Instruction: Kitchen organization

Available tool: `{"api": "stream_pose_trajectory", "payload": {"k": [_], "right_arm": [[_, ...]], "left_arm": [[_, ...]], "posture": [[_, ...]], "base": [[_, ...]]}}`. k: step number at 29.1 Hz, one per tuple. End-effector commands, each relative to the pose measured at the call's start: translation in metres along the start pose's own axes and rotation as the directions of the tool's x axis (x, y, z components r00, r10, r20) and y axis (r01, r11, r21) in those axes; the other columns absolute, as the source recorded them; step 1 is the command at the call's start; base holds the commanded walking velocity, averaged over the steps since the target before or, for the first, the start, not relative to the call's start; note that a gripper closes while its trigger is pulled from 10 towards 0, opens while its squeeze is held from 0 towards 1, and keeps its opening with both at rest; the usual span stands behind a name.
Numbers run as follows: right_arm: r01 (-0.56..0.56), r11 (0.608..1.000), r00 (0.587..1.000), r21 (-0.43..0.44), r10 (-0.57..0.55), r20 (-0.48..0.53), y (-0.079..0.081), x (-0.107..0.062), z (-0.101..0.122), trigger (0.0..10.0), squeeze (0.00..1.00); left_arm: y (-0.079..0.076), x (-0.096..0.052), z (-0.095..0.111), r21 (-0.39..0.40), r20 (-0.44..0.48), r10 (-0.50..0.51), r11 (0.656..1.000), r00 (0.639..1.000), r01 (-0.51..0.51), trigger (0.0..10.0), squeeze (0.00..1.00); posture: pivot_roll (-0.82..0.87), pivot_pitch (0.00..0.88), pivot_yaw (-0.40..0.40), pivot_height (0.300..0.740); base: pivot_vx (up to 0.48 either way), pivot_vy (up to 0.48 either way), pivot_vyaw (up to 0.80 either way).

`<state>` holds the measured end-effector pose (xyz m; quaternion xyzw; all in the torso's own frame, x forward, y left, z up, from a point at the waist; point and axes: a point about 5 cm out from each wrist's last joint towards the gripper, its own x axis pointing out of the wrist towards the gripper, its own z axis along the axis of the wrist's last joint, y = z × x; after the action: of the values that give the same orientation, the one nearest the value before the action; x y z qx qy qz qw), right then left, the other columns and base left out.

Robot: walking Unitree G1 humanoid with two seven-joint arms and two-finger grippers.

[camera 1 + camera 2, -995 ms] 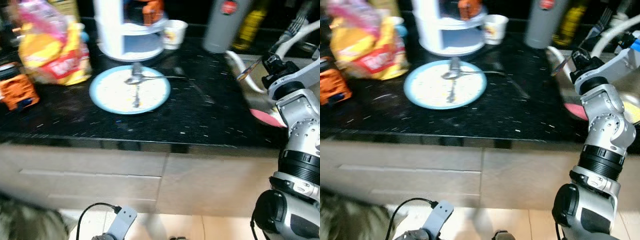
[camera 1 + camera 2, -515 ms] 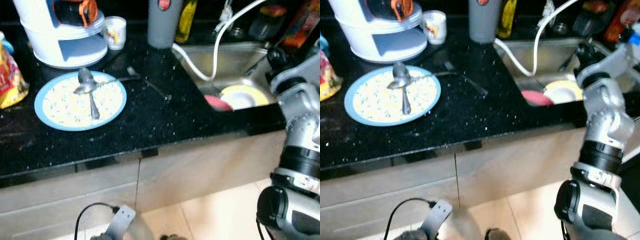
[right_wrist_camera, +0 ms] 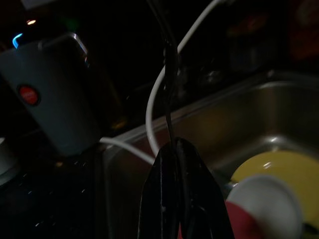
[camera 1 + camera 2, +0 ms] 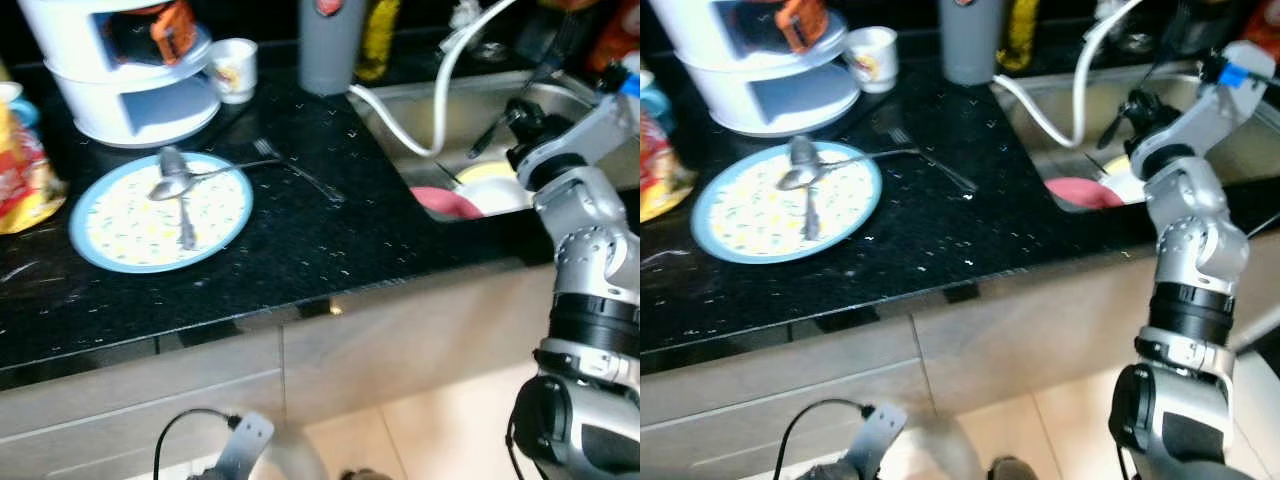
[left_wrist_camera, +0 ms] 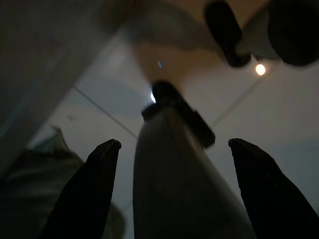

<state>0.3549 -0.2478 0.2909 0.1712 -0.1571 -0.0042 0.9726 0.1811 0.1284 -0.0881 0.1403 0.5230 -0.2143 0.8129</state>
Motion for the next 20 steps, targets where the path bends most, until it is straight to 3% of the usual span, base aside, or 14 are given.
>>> {"api": "stream_pose_trajectory", "payload": {"k": [1, 6, 20], "right_arm": [[-0.019, 1.000, 1.000, -0.010, 0.019, 0.000, 0.0074, 0.0010, -0.0030, 0.0, 0.00], [-0.035, 0.999, 0.999, -0.005, 0.035, -0.001, 0.0119, 0.0010, -0.0051, 0.0, 0.00], [-0.055, 0.998, 0.998, -0.017, 0.055, -0.005, 0.0169, -0.0004, -0.0080, 0.0, 0.00]], "left_arm": [[-0.0003, -0.0002, -0.0124, -0.022, -0.039, 0.013, 1.000, 0.999, -0.014, 10.0, 0.00], [-0.0001, -0.0002, -0.0130, -0.040, -0.044, 0.018, 0.999, 0.999, -0.020, 10.0, 0.00], [0.0013, -0.0004, -0.0146, -0.054, -0.058, 0.030, 0.998, 0.998, -0.033, 10.0, 0.00]], "posture": [[0.00, 0.100, -0.024, 0.740], [0.01, 0.098, -0.024, 0.740], [0.01, 0.098, -0.020, 0.740]], "base": [[0.000, 0.000, 0.00], [0.000, -0.109, 0.00], [0.000, -0.428, 0.00]]}}
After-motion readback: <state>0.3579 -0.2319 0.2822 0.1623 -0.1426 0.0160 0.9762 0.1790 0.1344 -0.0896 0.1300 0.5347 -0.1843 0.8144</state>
